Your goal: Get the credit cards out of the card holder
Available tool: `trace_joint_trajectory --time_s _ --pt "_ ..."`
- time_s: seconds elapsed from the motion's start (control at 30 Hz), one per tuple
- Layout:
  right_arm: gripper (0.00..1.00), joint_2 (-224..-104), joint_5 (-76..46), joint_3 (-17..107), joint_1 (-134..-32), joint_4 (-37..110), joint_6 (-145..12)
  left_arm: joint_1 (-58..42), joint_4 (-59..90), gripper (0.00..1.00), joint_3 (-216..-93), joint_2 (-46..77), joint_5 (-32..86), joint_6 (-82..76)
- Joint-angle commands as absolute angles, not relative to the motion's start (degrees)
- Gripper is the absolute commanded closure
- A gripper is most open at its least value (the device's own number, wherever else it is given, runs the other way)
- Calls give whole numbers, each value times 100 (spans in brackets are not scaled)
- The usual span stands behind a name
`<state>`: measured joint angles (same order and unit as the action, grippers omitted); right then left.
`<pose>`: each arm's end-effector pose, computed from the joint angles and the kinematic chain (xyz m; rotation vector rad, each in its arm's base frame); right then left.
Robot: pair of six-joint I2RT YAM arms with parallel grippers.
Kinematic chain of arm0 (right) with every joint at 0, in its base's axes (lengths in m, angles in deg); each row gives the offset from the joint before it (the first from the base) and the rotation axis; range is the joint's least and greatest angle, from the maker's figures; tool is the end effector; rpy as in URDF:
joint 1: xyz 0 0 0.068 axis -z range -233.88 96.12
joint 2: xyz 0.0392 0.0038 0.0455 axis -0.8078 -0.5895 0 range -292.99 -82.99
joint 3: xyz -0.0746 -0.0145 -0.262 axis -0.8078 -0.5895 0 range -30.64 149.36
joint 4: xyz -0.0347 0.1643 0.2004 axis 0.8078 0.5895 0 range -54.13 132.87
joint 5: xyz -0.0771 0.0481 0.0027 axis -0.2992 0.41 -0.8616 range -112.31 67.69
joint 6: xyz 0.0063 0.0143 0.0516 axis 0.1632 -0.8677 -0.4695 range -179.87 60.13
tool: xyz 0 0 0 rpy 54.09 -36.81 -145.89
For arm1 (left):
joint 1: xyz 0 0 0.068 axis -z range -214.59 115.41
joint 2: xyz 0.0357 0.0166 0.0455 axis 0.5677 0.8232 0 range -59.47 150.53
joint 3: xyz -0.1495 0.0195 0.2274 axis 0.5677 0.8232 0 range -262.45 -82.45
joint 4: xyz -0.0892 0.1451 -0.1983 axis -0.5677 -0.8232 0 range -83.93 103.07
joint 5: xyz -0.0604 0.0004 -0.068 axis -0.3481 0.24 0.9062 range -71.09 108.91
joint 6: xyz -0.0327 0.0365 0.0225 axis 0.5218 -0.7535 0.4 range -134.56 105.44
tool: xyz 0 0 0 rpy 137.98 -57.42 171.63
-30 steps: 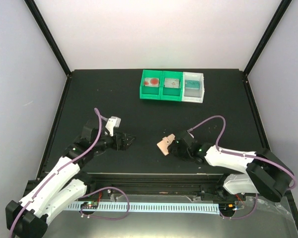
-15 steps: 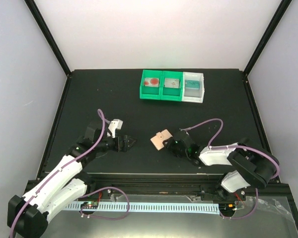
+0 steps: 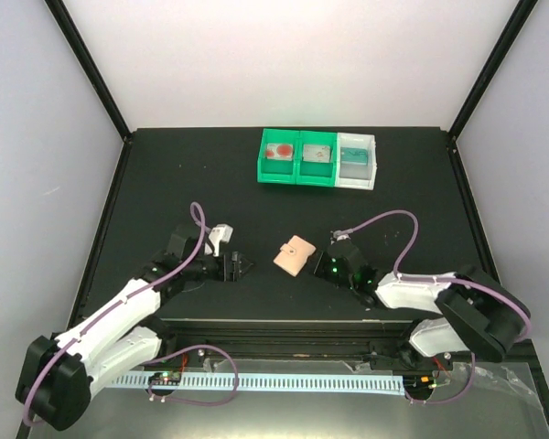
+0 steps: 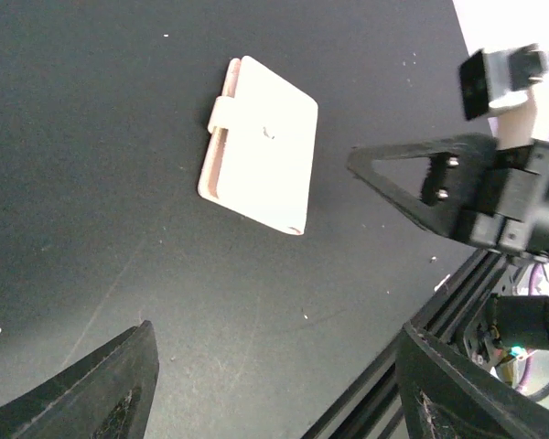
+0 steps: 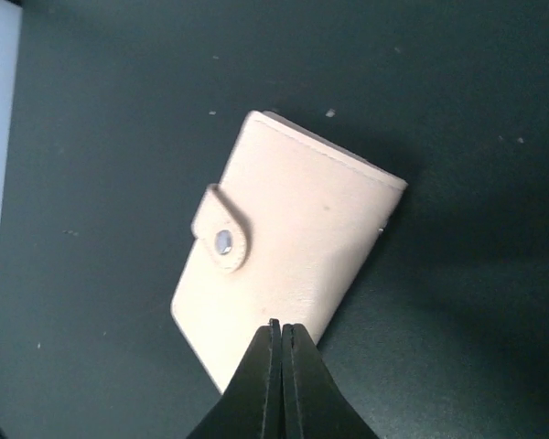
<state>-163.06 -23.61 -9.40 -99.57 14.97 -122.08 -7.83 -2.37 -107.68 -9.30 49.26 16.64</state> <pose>0.1676 0.1706 0.1276 0.3617 2.3986 0.9419 0.1508 -0.0963 0.1995 0.2076 2.4084 -1.1067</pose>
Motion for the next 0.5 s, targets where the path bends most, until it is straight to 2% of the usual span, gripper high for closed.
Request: trace_joint_trajectory --time_s 0.0,0.03,0.13,0.23,0.33,0.47 --pt "99 -15801 -2353 -1000 -9931 1868 -11393 -648 399 29 -10805 -461 4600 1814" --pt "97 -15698 -2240 -999 -9928 1933 -11330 -613 591 32 -10802 -304 4605 1850" --pt "82 -15388 -1988 -1046 -9924 1862 -11267 -522 1103 36 -10944 351 4585 1835" --pt "72 -15213 -2191 -902 -9931 2162 -11202 -384 1548 40 -11274 1113 4569 1621" --pt "69 -15169 -2392 -756 -9900 2359 -11014 -288 1719 52 -11701 1914 4699 1428" --pt "68 -15124 -2335 -627 -9816 2454 -10893 -265 1969 52 -11832 2388 4615 1436"
